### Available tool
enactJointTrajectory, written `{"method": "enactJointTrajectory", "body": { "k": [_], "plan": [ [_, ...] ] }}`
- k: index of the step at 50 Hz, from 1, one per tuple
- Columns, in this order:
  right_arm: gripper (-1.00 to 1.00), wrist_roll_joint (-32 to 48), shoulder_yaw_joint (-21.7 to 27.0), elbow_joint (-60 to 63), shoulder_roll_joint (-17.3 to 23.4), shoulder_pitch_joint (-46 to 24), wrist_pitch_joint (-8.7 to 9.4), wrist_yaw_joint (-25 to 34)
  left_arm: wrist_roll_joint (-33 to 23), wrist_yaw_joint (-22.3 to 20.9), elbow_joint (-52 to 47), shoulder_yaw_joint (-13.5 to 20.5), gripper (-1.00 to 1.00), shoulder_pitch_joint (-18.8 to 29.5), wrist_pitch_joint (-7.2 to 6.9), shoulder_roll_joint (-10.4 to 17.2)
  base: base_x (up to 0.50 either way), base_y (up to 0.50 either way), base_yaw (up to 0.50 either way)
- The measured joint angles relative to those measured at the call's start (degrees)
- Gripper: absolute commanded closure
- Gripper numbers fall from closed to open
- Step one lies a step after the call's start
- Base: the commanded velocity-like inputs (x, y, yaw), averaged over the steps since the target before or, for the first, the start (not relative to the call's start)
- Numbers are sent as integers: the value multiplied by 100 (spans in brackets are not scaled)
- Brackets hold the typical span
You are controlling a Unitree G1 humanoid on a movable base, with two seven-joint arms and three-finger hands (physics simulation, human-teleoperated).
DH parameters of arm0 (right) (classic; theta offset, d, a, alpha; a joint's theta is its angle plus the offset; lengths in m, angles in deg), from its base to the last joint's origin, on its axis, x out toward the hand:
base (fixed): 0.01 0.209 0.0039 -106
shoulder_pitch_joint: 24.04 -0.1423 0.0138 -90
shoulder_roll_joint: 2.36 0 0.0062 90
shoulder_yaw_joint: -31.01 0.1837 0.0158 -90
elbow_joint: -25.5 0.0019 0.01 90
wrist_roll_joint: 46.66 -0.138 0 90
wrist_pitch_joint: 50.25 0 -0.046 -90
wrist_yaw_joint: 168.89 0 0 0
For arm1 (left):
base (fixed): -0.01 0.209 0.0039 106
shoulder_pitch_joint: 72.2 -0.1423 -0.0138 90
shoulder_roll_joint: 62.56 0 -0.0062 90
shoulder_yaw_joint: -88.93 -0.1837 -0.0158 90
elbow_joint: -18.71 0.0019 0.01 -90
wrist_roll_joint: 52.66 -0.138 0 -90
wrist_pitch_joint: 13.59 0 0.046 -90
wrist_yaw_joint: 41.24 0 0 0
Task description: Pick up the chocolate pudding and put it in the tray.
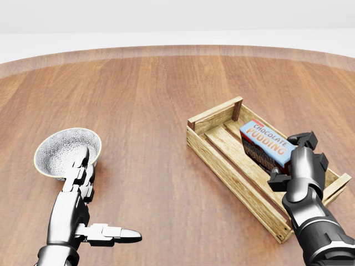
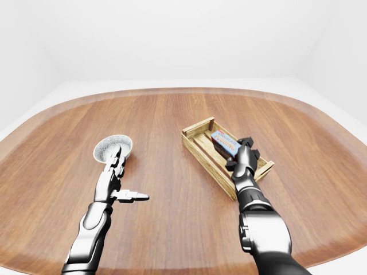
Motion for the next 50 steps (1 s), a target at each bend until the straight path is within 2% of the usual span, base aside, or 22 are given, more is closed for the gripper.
{"method": "enactJointTrajectory", "body": {
  "k": [50],
  "plan": [
    [100, 119, 36, -74, -80, 332, 0, -136, -1, 0, -1, 0, -100, 0, -1, 0, 0, 0, 0]
  ]
}}
